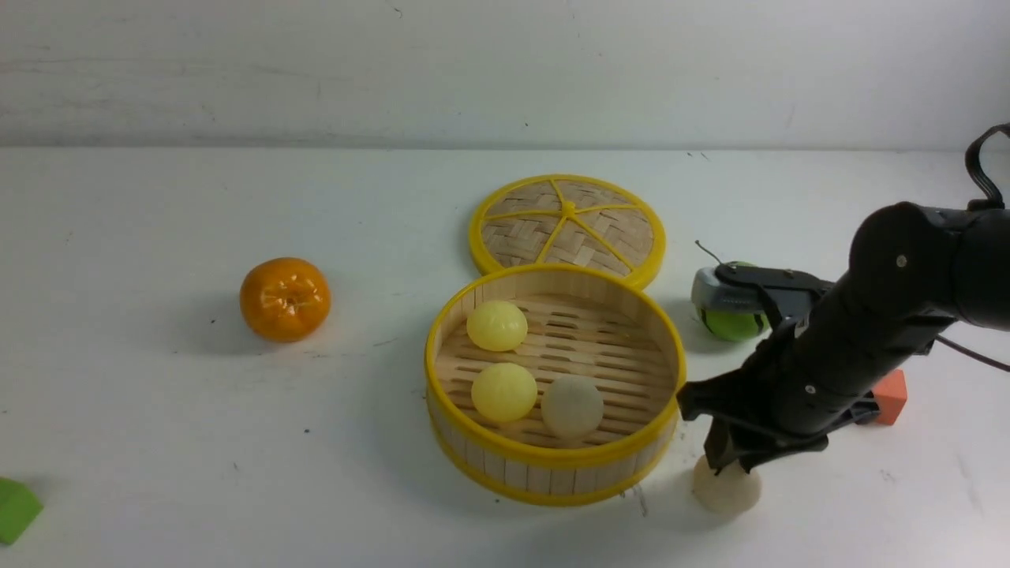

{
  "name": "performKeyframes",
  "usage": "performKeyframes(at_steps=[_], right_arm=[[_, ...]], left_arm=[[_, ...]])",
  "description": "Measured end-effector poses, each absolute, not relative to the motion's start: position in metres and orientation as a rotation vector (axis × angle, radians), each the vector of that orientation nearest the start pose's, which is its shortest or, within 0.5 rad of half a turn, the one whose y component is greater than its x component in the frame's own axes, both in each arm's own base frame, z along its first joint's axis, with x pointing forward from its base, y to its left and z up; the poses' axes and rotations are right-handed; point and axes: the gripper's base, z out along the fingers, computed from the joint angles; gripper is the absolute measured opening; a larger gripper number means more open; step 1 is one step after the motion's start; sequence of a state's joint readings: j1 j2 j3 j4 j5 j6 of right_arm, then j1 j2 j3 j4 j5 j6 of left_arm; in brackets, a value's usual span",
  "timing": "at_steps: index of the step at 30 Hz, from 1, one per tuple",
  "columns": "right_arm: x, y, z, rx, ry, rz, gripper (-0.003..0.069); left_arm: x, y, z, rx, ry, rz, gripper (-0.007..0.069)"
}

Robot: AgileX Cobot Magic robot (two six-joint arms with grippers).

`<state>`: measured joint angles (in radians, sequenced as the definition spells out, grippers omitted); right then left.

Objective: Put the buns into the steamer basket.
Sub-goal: Use the right arm to grab a steamed stuffed bun, then use the right arm to put the steamed stuffed bun into the steamer

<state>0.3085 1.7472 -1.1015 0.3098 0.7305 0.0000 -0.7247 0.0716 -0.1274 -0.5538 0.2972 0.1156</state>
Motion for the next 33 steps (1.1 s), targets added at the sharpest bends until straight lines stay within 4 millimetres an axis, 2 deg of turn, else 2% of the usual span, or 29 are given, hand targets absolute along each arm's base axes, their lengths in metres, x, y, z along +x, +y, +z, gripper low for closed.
performKeyframes(at_steps=[5,14,22,25,26,27,29,30,31,33], right_arm=[[0.319,0.12,0.187,-0.173,2.888,0.369,0.0239],[0.32,0.119,0.186,-0.175,2.885,0.366,0.0211],[0.319,0.118,0.186,-0.205,2.898,0.337,0.0013],[0.318,0.117,0.192,-0.225,2.898,0.327,0.0],[0.316,0.117,0.204,-0.237,2.888,0.332,0.0],[0.316,0.117,0.206,-0.239,2.887,0.333,0.0],[0.314,0.12,0.235,-0.27,2.838,0.355,0.0001],[0.314,0.122,0.241,-0.28,2.824,0.356,0.0001],[0.315,0.13,0.263,-0.324,2.765,0.371,0.0003],[0.318,0.145,0.283,-0.401,2.687,0.39,0.0006]], left_arm=[[0.032,-0.047,0.229,0.393,1.737,-0.975,-0.001],[0.032,-0.047,0.229,0.393,1.737,-0.975,-0.0004],[0.032,-0.047,0.229,0.393,1.737,-0.975,0.0002],[0.032,-0.047,0.229,0.393,1.737,-0.975,0.0005],[0.032,-0.047,0.229,0.393,1.737,-0.975,0.0006],[0.032,-0.047,0.229,0.393,1.737,-0.975,0.0006],[0.032,-0.047,0.229,0.393,1.737,-0.975,0.0008],[0.032,-0.047,0.229,0.393,1.737,-0.975,0.0008],[0.032,-0.047,0.229,0.393,1.737,-0.975,0.001],[0.032,-0.047,0.229,0.393,1.737,-0.975,0.0012]])
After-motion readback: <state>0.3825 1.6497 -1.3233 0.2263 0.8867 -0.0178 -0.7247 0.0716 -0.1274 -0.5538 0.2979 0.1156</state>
